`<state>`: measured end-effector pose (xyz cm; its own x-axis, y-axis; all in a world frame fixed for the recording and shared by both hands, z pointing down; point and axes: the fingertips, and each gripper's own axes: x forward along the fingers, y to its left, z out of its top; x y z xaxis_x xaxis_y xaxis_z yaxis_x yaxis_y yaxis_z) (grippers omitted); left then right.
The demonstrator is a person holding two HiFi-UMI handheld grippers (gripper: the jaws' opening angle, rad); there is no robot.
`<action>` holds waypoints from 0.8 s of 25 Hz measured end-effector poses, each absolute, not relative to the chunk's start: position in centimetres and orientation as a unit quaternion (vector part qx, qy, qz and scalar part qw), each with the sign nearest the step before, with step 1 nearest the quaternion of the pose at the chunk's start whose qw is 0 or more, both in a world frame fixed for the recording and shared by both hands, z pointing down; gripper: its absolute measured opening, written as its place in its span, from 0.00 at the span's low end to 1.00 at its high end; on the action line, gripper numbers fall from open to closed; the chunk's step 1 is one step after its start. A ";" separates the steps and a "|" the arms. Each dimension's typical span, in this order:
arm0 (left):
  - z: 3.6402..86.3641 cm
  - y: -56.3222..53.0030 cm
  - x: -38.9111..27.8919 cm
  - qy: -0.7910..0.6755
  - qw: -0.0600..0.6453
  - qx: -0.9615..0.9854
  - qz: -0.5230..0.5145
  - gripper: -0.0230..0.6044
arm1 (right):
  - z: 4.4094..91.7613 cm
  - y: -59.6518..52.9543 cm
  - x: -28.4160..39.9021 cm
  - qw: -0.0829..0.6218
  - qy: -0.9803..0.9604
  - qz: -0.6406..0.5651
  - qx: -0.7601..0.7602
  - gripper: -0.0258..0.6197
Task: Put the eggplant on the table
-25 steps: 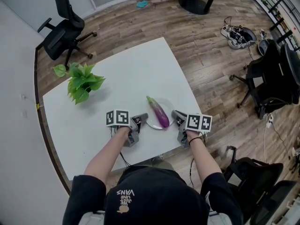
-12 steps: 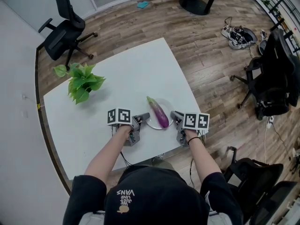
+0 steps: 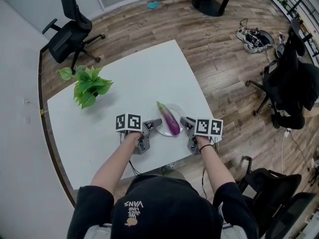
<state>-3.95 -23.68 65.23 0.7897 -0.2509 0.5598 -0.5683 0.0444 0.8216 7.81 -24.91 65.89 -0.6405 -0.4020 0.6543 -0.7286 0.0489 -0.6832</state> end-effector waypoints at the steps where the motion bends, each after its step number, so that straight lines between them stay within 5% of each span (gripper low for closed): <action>1: 65.2 -23.7 -3.9 -0.301 0.655 0.682 0.122 0.31 | 65.9 -24.9 7.9 0.139 -0.707 0.566 0.401 0.20; 20: 63.6 -23.9 -6.0 -0.335 0.587 0.724 0.137 0.40 | 63.8 -25.3 9.1 0.140 -0.726 0.513 0.437 0.26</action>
<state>-6.04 -23.88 63.61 0.7378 -0.3246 0.5918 -0.6460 -0.0855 0.7585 9.13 -25.27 63.80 -0.5793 -0.4905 0.6509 -0.7774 0.0924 -0.6222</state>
